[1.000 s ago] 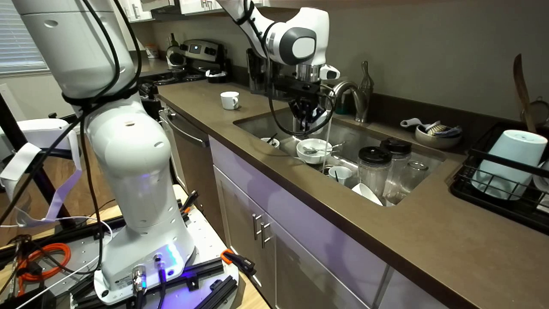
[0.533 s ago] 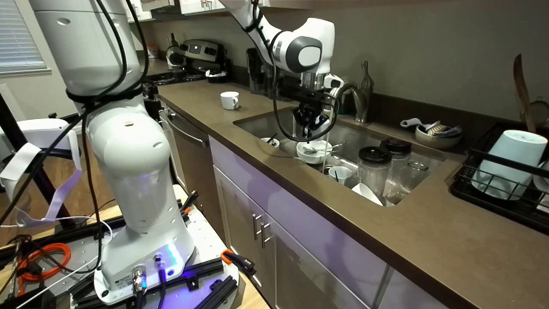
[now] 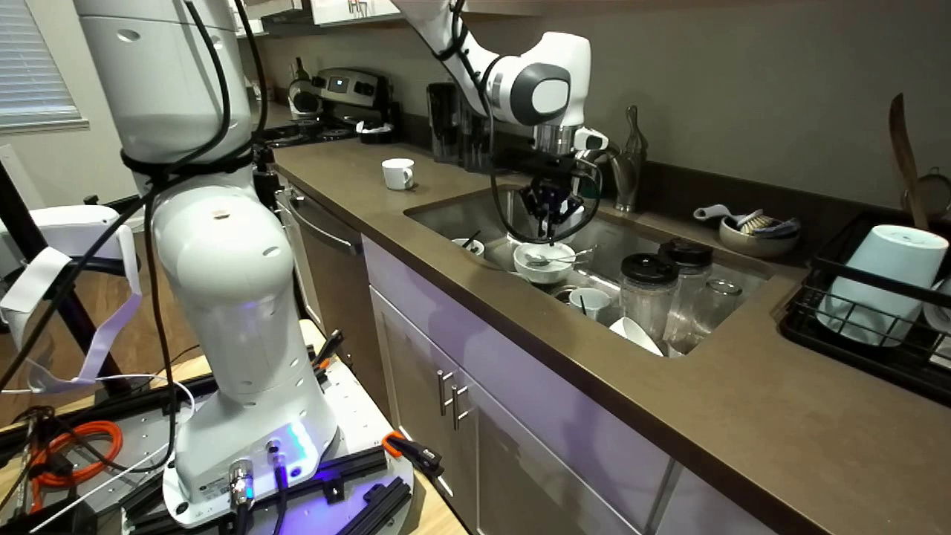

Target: Pick up the white mug on the left side of the counter, put it under the running faucet then place it down on the right side of the counter

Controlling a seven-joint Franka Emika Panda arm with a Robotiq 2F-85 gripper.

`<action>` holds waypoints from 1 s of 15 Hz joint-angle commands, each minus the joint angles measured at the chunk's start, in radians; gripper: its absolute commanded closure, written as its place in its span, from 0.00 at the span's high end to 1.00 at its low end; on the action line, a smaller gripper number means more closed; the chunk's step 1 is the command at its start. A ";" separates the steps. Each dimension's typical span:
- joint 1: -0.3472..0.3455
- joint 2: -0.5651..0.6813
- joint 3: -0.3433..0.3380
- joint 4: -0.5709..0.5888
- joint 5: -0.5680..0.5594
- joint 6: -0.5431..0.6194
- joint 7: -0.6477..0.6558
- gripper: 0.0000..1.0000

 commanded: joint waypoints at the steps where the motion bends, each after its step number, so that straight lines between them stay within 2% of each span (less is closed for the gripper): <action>1: -0.021 0.029 0.013 0.057 -0.023 -0.023 0.006 0.04; 2: -0.021 0.013 0.017 0.019 -0.004 -0.003 0.002 0.04; 3: -0.021 0.018 0.018 0.022 -0.004 -0.003 0.002 0.15; 15: -0.021 0.027 0.020 0.020 -0.004 -0.003 0.003 0.15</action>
